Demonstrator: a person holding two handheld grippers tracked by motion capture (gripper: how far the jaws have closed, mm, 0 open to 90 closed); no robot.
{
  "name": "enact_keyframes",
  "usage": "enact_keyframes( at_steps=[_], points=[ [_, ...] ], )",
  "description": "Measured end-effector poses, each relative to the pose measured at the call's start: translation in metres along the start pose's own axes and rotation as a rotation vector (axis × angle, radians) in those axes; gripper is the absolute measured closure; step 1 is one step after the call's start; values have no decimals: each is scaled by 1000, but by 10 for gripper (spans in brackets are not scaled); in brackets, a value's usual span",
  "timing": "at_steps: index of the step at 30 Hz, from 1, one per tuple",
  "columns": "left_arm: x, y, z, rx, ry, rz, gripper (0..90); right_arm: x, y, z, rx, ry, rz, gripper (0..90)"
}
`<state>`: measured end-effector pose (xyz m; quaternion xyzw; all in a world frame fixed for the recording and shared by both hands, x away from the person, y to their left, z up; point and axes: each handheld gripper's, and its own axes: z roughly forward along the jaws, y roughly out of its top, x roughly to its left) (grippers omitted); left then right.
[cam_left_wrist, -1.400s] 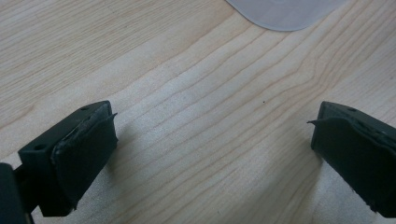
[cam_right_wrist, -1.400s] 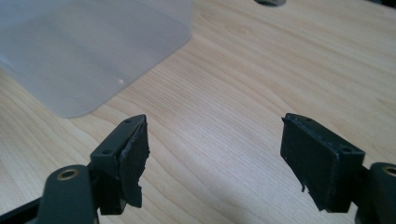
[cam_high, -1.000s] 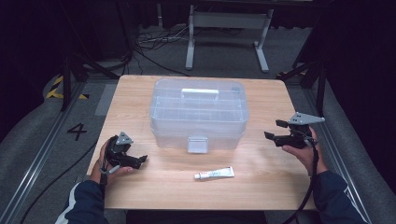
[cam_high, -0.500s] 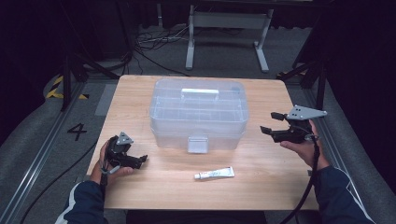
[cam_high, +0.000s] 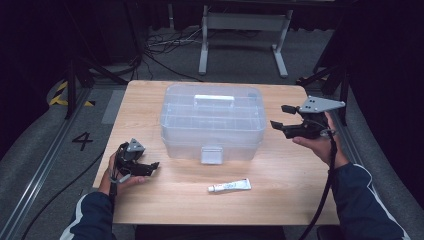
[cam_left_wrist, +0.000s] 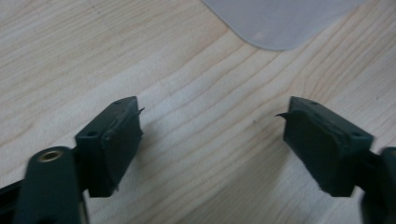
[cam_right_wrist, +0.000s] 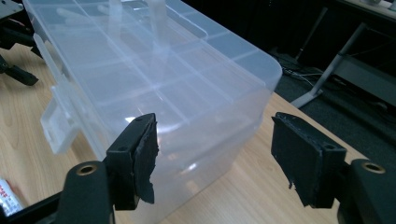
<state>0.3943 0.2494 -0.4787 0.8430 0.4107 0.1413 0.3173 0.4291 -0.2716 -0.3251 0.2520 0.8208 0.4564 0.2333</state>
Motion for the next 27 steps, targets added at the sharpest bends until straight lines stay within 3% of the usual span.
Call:
enact_keyframes(
  at_steps=[3, 4, 9, 13, 19, 23, 27],
  points=[
    [-3, 8, -4, -39, -18, 12, 173, 2, 12, 6, -2, 19, -8, 330],
    [-4, 12, -6, -63, -13, 34, 150, 3, 16, 9, 0, 33, -14, 329],
    [-11, 27, -8, -86, -13, 59, 157, 13, 39, 30, 27, 45, -63, 342],
    [-17, 37, -6, -97, -13, 92, 160, 18, 50, 49, 45, 70, -74, 346],
    [-20, 46, -7, -137, -33, 97, 161, 22, 60, 74, 65, 109, -76, 352],
    [-22, 51, -7, -138, -50, 119, 159, 24, 65, 84, 63, 97, -92, 420],
    [-23, 57, -5, -140, -52, 124, 158, 24, 72, 89, 78, 91, -100, 421]
  ],
)
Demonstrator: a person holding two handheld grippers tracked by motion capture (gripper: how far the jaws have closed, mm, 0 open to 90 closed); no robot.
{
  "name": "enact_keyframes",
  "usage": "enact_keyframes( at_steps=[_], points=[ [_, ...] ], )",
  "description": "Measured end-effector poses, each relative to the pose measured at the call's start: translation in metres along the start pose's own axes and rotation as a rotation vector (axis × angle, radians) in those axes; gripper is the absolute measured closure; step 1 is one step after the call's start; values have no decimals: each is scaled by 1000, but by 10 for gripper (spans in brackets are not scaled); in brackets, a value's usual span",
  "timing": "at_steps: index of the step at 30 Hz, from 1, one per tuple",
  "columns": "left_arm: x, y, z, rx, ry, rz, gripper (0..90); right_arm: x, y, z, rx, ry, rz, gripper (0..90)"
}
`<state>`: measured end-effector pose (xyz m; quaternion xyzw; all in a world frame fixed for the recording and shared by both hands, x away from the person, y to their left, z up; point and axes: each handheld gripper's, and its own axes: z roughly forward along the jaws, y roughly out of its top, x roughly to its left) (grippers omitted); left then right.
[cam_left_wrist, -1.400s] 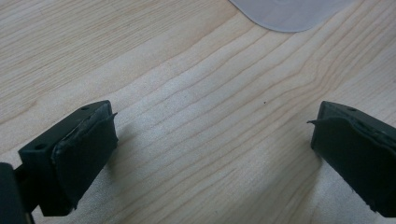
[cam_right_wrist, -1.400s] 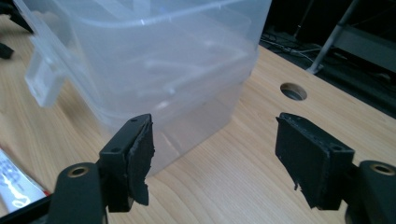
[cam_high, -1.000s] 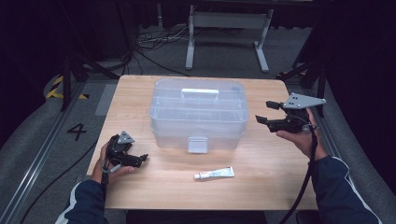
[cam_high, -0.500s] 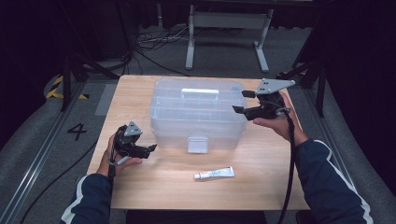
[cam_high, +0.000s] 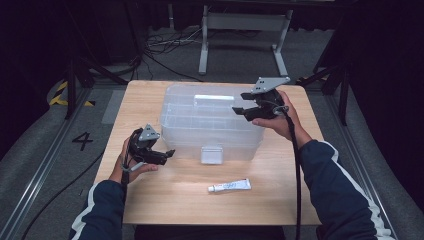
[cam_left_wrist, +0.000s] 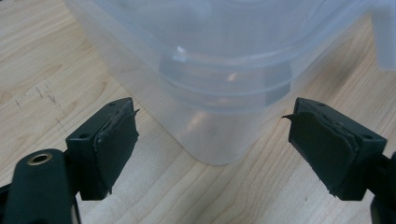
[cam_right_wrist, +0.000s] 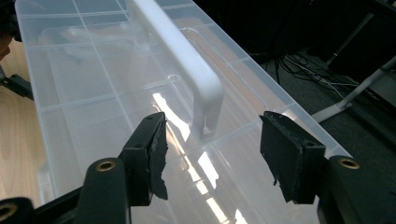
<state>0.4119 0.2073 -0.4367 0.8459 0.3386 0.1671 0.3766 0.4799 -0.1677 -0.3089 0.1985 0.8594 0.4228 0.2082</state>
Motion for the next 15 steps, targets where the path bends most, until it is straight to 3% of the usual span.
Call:
enact_keyframes(
  at_steps=[6, 7, 15],
  points=[
    [-1, 8, 1, -22, 6, 10, 164, -2, 7, 8, 23, 10, -5, 496],
    [-1, 9, 2, -29, -5, 8, 158, -3, 9, 10, 27, 5, -5, 544],
    [1, 11, 8, -16, -30, -7, 126, -4, 12, 19, 71, 6, -11, 625]
  ],
)
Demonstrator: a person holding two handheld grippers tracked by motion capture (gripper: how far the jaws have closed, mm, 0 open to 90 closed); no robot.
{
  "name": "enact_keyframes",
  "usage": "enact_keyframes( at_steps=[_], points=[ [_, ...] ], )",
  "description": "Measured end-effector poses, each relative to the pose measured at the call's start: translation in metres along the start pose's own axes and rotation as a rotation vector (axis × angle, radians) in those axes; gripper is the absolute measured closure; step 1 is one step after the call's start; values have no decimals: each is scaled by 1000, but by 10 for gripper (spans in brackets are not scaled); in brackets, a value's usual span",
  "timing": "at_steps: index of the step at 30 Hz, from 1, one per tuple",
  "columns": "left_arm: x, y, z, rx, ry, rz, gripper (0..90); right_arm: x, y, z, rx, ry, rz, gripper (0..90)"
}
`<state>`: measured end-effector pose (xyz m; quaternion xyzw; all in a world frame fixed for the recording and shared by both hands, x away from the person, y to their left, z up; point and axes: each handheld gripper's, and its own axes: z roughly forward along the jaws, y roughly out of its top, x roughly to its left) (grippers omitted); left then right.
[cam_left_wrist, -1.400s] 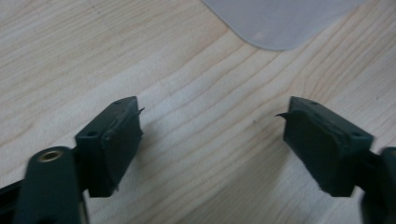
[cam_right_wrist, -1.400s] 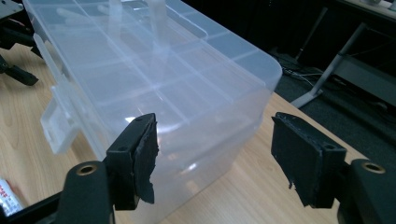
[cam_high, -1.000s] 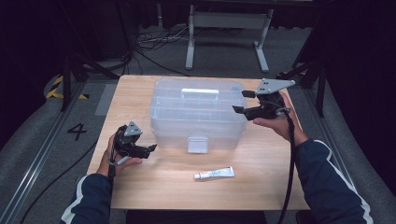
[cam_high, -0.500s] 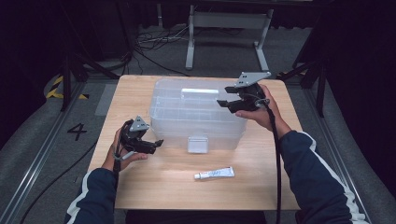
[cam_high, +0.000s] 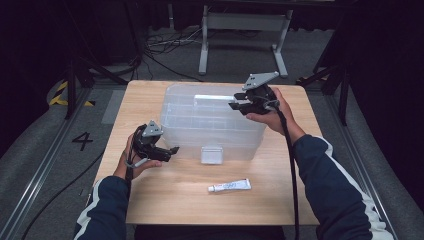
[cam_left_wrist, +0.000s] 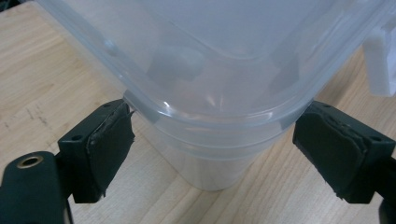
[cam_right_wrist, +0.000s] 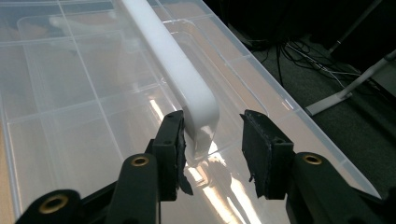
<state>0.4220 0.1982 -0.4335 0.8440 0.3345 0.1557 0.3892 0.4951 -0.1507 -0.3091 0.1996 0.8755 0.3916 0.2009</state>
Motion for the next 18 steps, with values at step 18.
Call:
enact_keyframes(
  at_steps=[18],
  points=[
    [-6, 3, 3, 9, -24, -11, 86, 7, -1, 2, 3, 21, -17, 758]
  ],
)
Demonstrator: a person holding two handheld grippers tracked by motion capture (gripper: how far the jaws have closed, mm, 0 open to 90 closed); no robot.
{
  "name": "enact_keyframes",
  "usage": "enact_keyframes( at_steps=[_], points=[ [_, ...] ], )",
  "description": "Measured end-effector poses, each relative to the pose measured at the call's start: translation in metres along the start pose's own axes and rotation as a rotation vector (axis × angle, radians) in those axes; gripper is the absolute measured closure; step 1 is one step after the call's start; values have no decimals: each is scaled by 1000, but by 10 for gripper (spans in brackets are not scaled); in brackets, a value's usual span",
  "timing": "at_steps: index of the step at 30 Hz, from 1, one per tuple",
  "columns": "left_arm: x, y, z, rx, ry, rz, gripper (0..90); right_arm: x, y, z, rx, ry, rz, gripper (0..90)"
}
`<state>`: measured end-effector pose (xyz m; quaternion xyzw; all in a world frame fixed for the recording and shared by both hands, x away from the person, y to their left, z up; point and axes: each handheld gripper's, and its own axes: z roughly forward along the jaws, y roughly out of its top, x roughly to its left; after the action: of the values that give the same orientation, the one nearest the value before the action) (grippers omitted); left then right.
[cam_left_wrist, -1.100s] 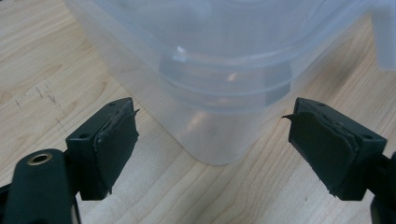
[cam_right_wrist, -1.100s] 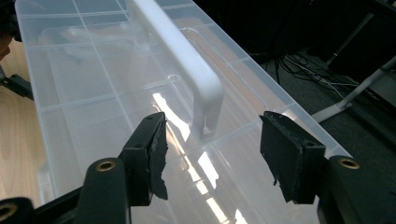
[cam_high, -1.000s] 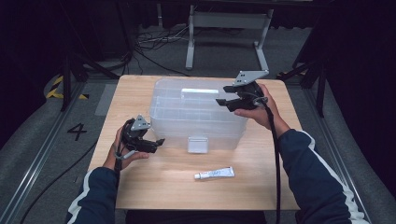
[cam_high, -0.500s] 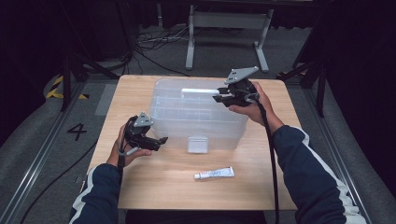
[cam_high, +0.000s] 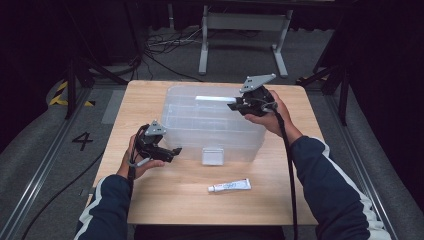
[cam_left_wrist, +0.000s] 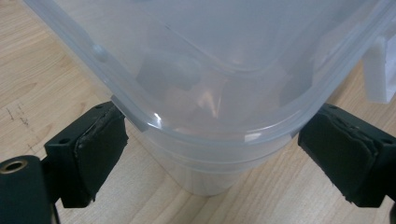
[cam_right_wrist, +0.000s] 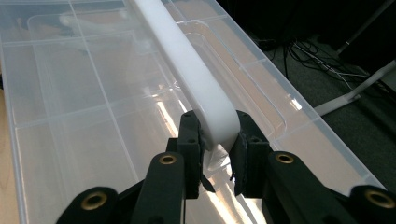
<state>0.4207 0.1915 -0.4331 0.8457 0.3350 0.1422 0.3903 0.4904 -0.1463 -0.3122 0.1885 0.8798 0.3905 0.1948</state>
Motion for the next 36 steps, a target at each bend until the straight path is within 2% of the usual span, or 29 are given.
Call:
enact_keyframes(
  at_steps=[8, 12, 25, 31, 36],
  points=[
    [-13, -2, -3, 2, -5, 8, 110, 5, -9, -11, -16, 6, -3, 760],
    [-16, -2, -5, 19, 5, 36, 137, 7, -10, -15, -10, 6, 0, 760],
    [-17, -6, -12, 12, 5, 36, 219, 1, -4, -18, -3, 26, 26, 758],
    [-18, -9, -19, 0, 13, 35, 258, -5, -1, -18, 0, 47, 46, 759],
    [-19, -8, -29, -45, 18, 32, 283, -8, 3, -19, 5, 47, 53, 757]
  ],
)
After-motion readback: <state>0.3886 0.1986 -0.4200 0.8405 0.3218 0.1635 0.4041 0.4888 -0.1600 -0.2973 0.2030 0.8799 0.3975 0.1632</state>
